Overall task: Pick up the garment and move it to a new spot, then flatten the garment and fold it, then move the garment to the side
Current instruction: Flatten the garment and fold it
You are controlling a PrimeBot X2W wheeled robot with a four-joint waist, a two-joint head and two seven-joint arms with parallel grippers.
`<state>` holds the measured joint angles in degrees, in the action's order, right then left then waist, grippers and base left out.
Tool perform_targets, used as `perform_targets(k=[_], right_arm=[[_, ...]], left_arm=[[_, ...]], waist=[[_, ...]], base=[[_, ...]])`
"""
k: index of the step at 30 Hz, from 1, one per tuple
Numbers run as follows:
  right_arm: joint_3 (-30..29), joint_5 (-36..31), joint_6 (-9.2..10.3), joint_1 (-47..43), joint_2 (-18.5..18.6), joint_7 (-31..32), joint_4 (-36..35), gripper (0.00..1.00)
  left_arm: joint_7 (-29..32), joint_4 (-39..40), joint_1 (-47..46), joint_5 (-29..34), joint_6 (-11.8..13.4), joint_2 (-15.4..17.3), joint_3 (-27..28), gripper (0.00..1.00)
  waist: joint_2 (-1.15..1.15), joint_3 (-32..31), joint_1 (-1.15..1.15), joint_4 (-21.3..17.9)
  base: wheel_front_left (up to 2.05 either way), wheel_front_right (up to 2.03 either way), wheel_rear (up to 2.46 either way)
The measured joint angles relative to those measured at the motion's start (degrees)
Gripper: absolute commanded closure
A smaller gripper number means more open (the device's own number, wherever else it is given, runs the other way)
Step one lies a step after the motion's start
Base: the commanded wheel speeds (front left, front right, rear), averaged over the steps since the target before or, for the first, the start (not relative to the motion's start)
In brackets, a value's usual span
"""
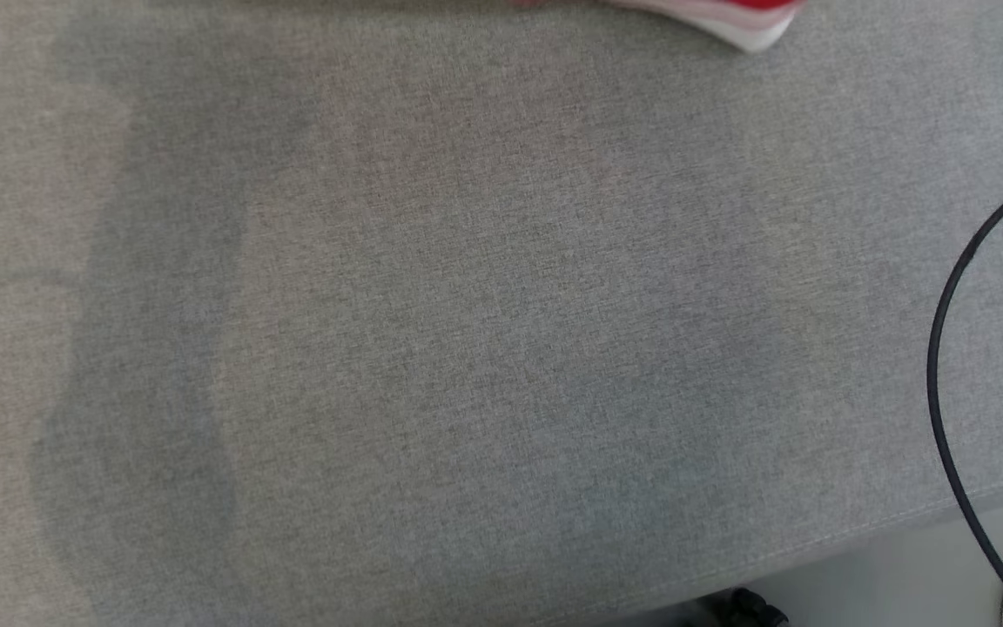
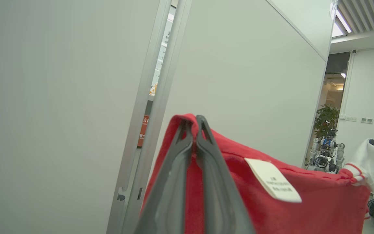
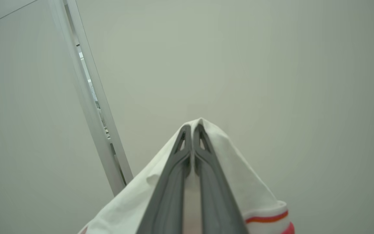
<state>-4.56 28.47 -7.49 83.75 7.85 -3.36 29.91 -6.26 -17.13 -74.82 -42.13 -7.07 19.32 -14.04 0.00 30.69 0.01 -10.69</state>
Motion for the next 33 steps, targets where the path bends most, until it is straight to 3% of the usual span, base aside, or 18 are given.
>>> perform_targets(k=[4, 9, 16, 20, 23, 28, 33], right_arm=[[0.14, -1.68, 0.00, 7.09, 1.42, -8.02, -0.37, 1.00], [2.64, -1.46, 0.00, 8.87, 4.53, -10.61, -1.77, 1.00], [11.50, 1.96, 0.00, -3.76, 6.30, -10.32, -0.60, 1.00], [15.66, 5.22, 0.00, -13.32, 9.28, -9.31, -3.35, 1.00], [16.71, 8.37, 0.00, -21.92, 11.29, -6.17, -5.95, 1.00], [14.72, 14.18, 0.00, -38.12, 12.99, 5.49, -11.44, 1.00], [10.16, 13.00, 0.00, -52.52, 13.07, 17.63, -17.47, 1.00]], left_arm=[[-5.01, 0.46, -6.97, 0.43, -0.21, 0.10, -0.70, 1.00], [-8.08, 3.68, -9.43, -0.51, -0.25, 0.93, -2.35, 1.00], [-8.70, 1.90, 4.39, -3.42, -0.25, 2.40, -5.41, 1.00], [-8.78, 2.20, 15.00, -4.98, -0.25, 2.47, -6.11, 1.00], [-8.77, 2.43, 23.21, -7.20, -0.25, 1.85, -7.56, 1.00], [-8.78, 3.25, 35.99, -10.59, -0.25, 1.62, -7.81, 1.00], [-8.78, 4.03, 46.79, -11.83, -0.25, 1.16, -8.25, 1.00]], waist=[[0.00, 3.26, 0.00, -0.42], [0.00, 5.89, 0.00, -0.23], [0.00, 7.25, 0.00, 1.14], [0.00, 6.19, 0.00, 1.58], [0.00, 4.45, -0.01, 1.90], [0.00, 0.20, -0.01, 2.54], [0.00, -4.65, -0.02, 2.98]], base=[[0.00, 0.00, 0.00], [0.00, 0.00, 0.00], [0.00, 0.00, 0.00], [0.00, 0.00, 0.00], [0.00, 0.00, 0.00], [0.00, 0.00, 0.00], [0.00, 0.00, 0.00]])
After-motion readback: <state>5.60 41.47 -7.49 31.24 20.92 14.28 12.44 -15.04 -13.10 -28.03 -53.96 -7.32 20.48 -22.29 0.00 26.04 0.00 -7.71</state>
